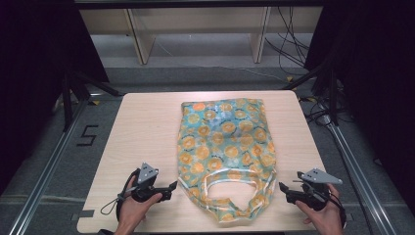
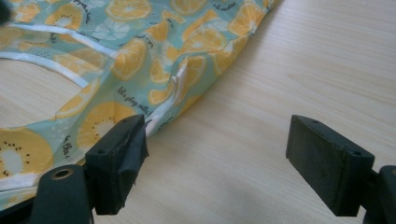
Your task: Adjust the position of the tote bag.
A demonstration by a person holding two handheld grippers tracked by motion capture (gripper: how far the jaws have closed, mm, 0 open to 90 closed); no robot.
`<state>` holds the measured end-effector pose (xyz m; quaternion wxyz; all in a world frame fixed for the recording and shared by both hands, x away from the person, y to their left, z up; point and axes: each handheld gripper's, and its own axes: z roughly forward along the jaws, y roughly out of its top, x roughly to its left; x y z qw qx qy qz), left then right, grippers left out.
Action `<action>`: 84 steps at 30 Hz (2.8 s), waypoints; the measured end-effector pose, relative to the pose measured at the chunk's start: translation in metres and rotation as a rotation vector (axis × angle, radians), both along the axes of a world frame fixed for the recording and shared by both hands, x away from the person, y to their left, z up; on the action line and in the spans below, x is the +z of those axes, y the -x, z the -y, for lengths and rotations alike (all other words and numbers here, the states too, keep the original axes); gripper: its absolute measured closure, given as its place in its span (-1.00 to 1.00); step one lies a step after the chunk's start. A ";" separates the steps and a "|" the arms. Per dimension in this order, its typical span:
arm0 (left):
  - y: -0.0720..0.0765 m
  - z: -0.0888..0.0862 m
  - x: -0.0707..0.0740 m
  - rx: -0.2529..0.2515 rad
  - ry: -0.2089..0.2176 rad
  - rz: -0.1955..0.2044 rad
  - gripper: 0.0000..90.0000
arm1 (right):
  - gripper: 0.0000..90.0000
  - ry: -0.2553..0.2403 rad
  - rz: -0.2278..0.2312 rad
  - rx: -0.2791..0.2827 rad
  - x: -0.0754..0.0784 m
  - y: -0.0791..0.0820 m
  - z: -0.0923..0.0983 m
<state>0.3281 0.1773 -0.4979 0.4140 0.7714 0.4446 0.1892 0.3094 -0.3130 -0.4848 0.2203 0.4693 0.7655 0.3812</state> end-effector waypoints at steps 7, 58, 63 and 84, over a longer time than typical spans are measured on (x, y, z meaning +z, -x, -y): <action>-0.005 0.002 0.000 -0.001 0.005 -0.003 -0.67 | -0.52 0.021 -0.004 -0.004 0.000 -0.001 -0.001; -0.113 0.033 -0.016 -0.074 0.035 -0.071 0.99 | 0.95 0.077 -0.103 0.069 -0.012 -0.132 -0.035; -0.107 0.035 -0.010 -0.103 0.017 -0.041 0.99 | 1.00 0.096 -0.100 0.108 -0.008 -0.125 -0.041; -0.060 0.012 0.023 -0.167 0.003 0.051 0.99 | 1.00 0.076 -0.026 0.248 0.013 -0.086 -0.052</action>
